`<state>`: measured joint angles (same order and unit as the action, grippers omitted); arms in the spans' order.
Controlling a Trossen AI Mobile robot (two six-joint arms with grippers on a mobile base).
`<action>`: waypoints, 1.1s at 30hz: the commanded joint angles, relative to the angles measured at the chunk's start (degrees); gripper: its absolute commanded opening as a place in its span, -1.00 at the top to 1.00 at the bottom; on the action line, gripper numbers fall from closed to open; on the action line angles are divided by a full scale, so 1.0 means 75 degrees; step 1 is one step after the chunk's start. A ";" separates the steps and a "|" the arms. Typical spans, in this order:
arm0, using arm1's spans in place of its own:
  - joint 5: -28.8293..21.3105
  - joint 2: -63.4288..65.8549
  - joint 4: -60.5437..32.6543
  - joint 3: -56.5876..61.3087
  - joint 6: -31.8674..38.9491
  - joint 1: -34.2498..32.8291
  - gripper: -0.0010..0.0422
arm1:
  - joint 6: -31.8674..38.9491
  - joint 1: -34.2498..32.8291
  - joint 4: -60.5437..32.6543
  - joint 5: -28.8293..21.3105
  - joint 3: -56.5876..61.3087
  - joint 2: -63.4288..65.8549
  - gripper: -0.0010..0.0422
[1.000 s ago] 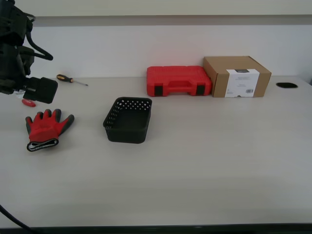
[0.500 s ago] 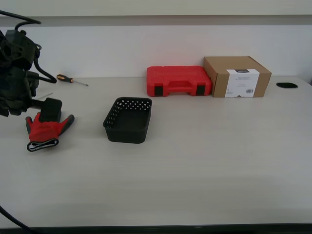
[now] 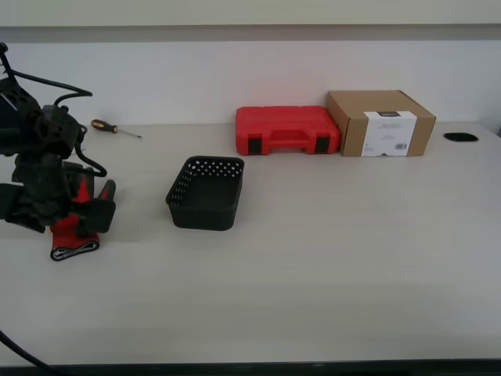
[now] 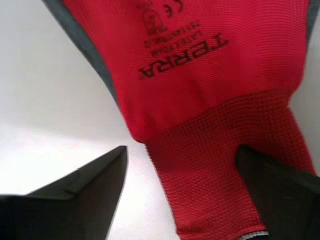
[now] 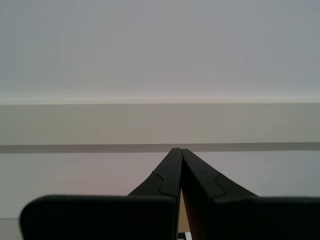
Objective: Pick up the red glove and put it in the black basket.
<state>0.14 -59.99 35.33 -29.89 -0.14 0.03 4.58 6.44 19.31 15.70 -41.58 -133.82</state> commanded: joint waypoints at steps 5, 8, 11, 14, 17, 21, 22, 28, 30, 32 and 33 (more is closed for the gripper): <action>-0.0003 0.0000 0.0020 -0.0015 0.0020 -0.0003 0.95 | -0.0216 0.0061 -0.1201 -0.0364 -0.0970 -0.1020 -0.73; -0.0003 0.0000 0.0020 -0.0015 0.0020 -0.0006 0.95 | -0.0143 0.0134 -0.1323 -0.0947 -0.1064 -0.1122 -0.20; -0.0003 0.0000 0.0023 -0.0015 0.0020 -0.0006 0.95 | -0.0055 0.0236 -0.1411 -0.1405 -0.1154 -0.1113 0.48; 0.0000 0.0000 0.0023 -0.0015 0.0020 -0.0003 0.95 | -0.0015 0.0309 -0.1422 -0.1635 -0.1174 -0.1113 0.99; -0.0003 0.0000 0.0023 -0.0015 0.0020 -0.0006 0.95 | 0.0026 0.0350 -0.1521 -0.1638 -0.1201 -0.1113 0.97; -0.0003 0.0000 0.0023 -0.0015 0.0020 -0.0003 0.95 | 0.0044 0.0353 -0.1868 -0.1638 -0.1271 -0.1107 0.96; -0.0003 0.0000 0.0023 -0.0015 0.0020 -0.0003 0.95 | 0.0044 0.0353 -0.1935 -0.1652 -0.1279 -0.1087 0.96; -0.0003 0.0000 0.0023 -0.0015 0.0020 -0.0003 0.95 | -0.0020 0.0344 -0.2465 -0.1711 -0.1274 0.0029 0.96; -0.0003 0.0000 0.0020 -0.0015 0.0020 -0.0003 0.95 | -0.0076 0.0335 -0.2664 -0.1769 -0.1233 0.0533 0.96; 0.0000 0.0000 0.0020 -0.0015 0.0020 -0.0003 0.95 | -0.0105 0.0329 -0.2798 -0.1816 -0.1183 0.1017 0.96; -0.0003 0.0000 0.0020 -0.0015 0.0020 -0.0006 0.95 | -0.0111 0.0326 -0.2926 -0.1818 -0.1177 0.1314 0.96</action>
<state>0.14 -59.99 35.33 -29.89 -0.14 -0.01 3.92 8.88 -1.41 2.26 -50.52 -125.62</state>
